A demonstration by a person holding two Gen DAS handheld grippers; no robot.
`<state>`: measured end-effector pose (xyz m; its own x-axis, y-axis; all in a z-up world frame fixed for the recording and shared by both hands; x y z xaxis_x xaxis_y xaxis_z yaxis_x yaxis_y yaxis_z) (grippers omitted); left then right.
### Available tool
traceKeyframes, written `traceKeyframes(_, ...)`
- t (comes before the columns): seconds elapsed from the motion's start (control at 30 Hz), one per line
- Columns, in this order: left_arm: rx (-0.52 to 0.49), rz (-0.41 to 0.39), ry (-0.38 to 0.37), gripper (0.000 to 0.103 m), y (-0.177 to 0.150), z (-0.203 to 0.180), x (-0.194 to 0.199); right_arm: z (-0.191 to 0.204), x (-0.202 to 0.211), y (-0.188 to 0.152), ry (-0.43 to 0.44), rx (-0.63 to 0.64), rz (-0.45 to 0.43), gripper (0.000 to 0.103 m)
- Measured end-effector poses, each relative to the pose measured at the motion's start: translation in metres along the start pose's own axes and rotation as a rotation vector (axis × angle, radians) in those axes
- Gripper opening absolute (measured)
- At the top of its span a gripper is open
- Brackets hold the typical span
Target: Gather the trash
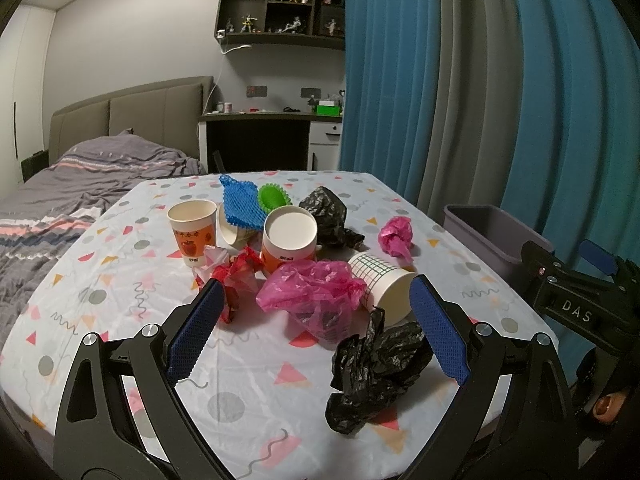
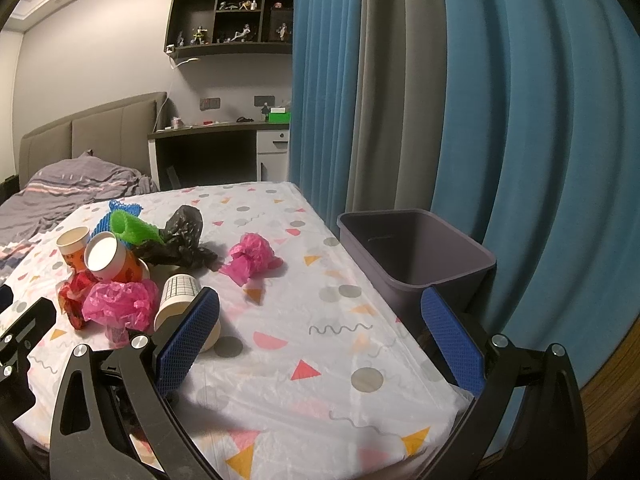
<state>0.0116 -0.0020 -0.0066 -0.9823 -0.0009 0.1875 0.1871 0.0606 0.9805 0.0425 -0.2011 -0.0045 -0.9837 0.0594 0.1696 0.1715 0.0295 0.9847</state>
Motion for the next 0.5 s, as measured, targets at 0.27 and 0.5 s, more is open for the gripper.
traceKeyframes(0.27, 0.0, 0.0, 0.001, 0.092, 0.0, 0.0003, 0.0002, -0.0028, -0.0029, 0.0015, -0.006, -0.002, -0.005, 0.098)
traceKeyframes(0.5, 0.003, -0.002, 0.003, 0.092, -0.0023, 0.0035, 0.0013, -0.0018, -0.0022, 0.0018, -0.002, -0.003, -0.011, 0.098)
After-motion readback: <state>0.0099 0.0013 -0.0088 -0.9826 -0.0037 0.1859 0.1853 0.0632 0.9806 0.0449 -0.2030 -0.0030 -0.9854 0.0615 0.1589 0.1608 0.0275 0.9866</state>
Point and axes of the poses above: each gripper's, at about its wrist camera, not at the fingertips, and x roughly against the way its jaws point, z to its left, y to its top, the point moved 1 cm from there along -x, roughly the way its jaws point, and after that the axes turned 14 degrees about -z, right-handed, at the moved point
